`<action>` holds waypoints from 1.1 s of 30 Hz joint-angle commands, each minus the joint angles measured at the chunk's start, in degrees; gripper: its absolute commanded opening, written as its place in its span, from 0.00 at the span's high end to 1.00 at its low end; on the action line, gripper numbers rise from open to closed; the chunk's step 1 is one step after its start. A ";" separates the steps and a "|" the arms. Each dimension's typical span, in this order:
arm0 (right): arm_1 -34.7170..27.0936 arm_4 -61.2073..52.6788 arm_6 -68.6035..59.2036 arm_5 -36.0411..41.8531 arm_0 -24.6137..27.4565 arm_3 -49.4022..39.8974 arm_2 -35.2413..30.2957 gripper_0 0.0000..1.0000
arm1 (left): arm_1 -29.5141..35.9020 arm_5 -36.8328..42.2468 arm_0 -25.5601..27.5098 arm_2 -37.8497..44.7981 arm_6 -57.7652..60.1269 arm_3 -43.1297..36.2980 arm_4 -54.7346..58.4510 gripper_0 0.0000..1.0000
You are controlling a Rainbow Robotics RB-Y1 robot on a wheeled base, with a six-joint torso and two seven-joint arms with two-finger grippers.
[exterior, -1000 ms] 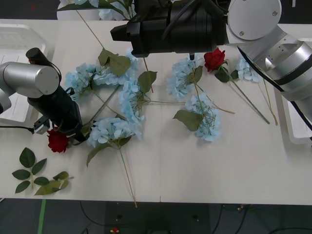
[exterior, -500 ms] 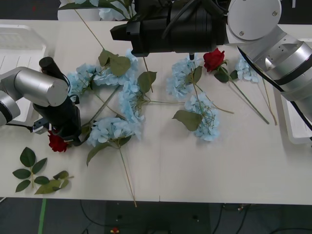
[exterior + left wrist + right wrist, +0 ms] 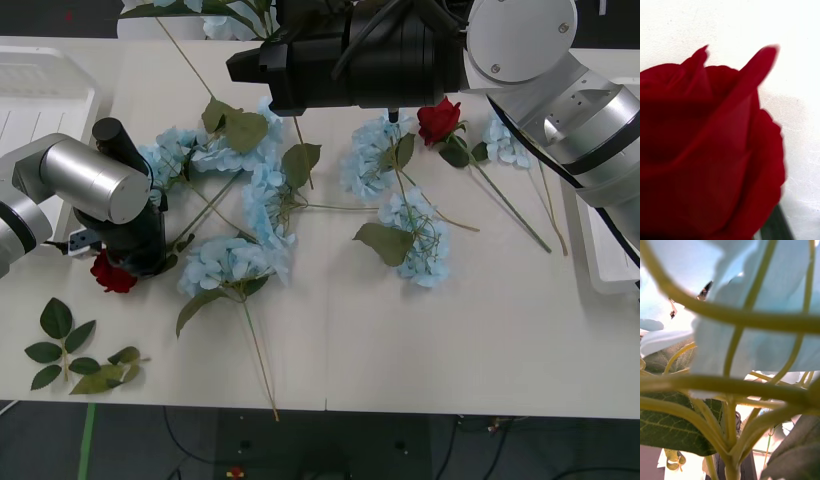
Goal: Place the red flowers into the right box and the blue flowers into the left box. If a person shows an open palm, hand one flower to the person first, then continue sorting.
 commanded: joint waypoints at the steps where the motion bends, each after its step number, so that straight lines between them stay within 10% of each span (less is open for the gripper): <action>1: 1.05 0.48 -2.07 -0.85 -3.19 -0.60 0.06 1.00 | -3.30 0.08 4.77 -1.20 -1.61 1.78 -0.35 1.00; 13: 1.05 0.74 -2.07 -0.85 -3.19 -0.60 0.06 1.00 | 0.04 1.66 4.68 0.82 -2.93 -1.04 -0.44 1.00; 22: 1.05 0.83 -2.07 -1.20 -3.19 -0.60 0.06 1.00 | 14.90 8.52 4.68 8.03 -15.06 -14.66 1.23 1.00; 33: 1.05 0.83 -2.16 -1.38 -3.19 -0.60 0.06 1.00 | 31.33 -2.29 4.68 11.90 -38.09 -28.90 3.87 1.00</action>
